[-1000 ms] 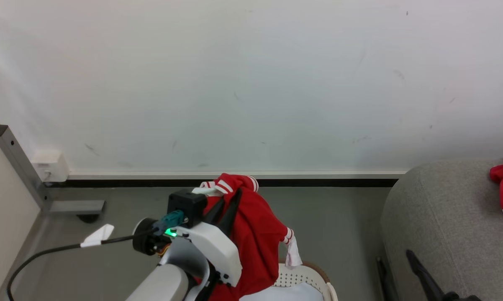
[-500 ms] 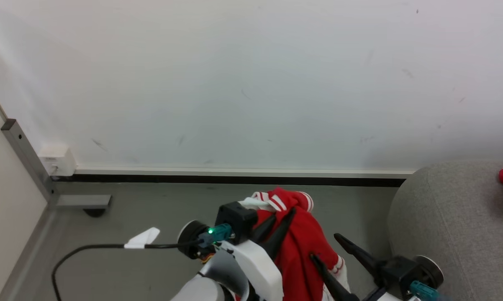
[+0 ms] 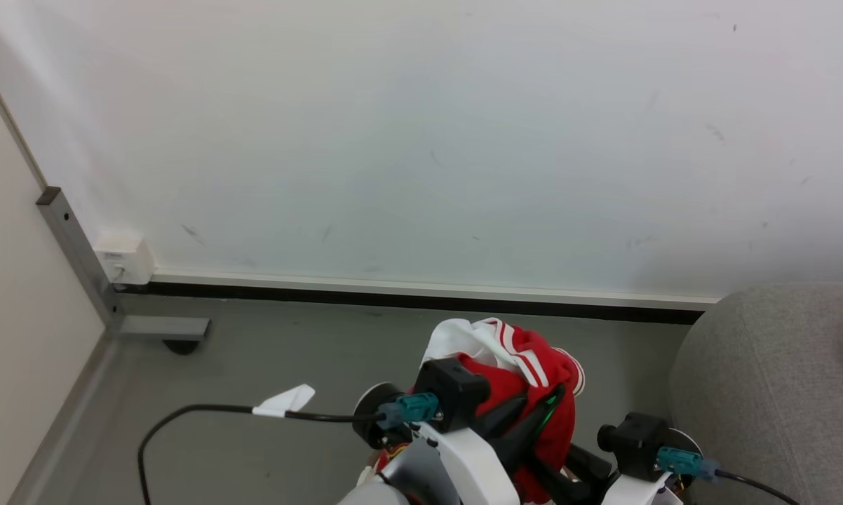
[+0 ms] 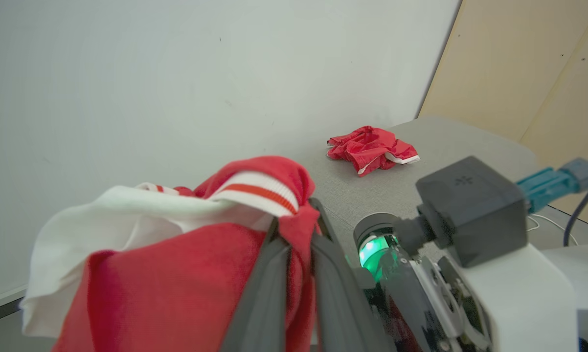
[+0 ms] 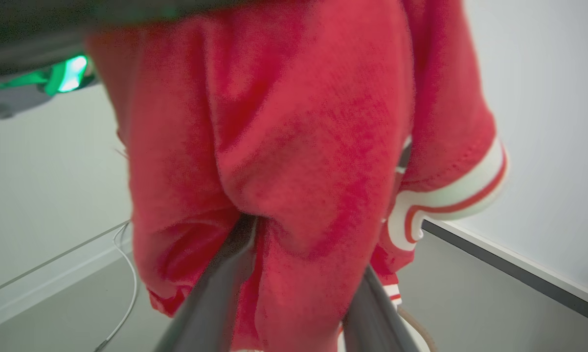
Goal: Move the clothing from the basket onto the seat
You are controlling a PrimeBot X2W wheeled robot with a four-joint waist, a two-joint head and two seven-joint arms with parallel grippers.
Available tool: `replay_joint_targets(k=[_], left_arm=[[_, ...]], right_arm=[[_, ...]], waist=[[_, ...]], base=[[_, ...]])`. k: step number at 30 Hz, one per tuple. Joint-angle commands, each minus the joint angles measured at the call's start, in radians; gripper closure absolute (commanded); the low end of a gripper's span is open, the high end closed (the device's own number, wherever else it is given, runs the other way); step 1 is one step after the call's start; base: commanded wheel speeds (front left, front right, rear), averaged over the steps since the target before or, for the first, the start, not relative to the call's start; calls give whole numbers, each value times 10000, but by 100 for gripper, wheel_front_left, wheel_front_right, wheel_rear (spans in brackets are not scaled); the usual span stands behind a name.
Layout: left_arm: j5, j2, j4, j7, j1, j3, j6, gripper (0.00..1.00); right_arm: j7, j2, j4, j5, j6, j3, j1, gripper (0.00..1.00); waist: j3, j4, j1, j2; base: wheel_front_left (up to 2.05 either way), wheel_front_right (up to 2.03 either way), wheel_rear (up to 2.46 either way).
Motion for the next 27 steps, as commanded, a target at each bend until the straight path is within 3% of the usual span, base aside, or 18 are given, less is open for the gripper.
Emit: replay_joint_targets(k=[1, 14, 16, 18, 19, 20, 27], left_arm=[[-34, 12, -80, -22, -24, 26, 19, 100], [73, 364, 166, -176, 116, 220, 315, 100], [79, 362, 225, -220, 127, 228, 340, 84], [97, 348, 297, -305, 125, 254, 379, 56], [108, 336, 329, -336, 131, 252, 401, 22], [130, 337, 372, -354, 142, 242, 409, 0], [213, 296, 619, -534, 173, 156, 492, 0]], right_arm=[[-222, -84, 1, 188, -22, 102, -165, 100], [-1427, -593, 291, 1293, -22, 554, -586, 100], [-1498, -634, 319, 1351, -22, 482, -639, 100], [-1557, -703, 346, 1358, -22, 413, -705, 100], [-1597, -731, 348, 1371, -22, 362, -719, 100], [-1637, -759, 339, 1378, -22, 291, -725, 100], [-1715, -975, 205, 1255, -22, -211, -702, 100]], waist=[[6, 29, 0, -1], [59, -83, 0, -1], [81, -120, 0, -1], [113, -151, 0, -1], [124, -168, 0, -1], [133, -188, 0, -1], [187, -418, 0, -1]], base=[[0, 0, 0], [0, 0, 0], [0, 0, 0], [0, 0, 0], [0, 0, 0], [0, 0, 0], [0, 0, 0]])
